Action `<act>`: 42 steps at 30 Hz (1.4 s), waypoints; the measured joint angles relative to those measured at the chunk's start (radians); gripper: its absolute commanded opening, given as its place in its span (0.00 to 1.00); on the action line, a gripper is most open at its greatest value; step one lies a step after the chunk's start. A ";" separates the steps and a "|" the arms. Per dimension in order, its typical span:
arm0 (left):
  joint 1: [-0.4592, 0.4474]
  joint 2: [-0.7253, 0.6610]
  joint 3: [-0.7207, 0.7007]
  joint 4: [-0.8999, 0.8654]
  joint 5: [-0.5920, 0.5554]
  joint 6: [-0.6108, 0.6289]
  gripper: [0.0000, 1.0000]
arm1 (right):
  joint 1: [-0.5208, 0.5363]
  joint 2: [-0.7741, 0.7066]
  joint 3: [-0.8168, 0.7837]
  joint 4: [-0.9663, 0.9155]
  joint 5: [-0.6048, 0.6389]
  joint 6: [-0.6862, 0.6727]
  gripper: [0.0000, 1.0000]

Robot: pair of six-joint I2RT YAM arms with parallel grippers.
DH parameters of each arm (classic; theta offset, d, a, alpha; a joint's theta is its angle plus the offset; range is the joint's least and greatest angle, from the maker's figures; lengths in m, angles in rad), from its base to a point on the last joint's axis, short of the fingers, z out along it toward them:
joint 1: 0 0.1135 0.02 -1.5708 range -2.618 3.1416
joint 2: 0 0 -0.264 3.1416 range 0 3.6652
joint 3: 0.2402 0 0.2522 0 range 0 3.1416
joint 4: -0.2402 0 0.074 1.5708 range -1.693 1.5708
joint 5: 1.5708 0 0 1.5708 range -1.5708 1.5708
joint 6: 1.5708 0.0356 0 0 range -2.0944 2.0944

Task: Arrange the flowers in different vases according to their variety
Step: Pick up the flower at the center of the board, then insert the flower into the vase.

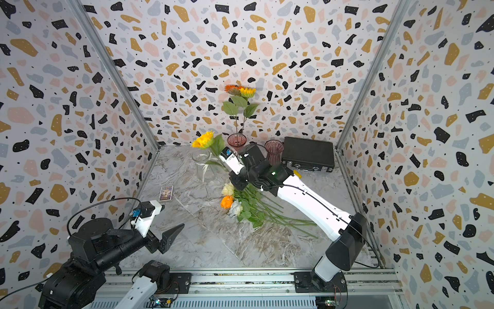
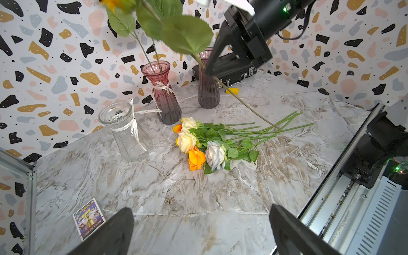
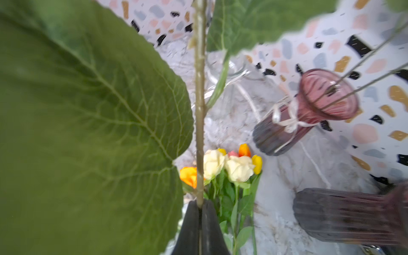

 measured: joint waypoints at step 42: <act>0.000 0.025 -0.037 0.066 0.021 -0.006 1.00 | -0.265 0.610 0.634 0.812 0.014 0.114 0.00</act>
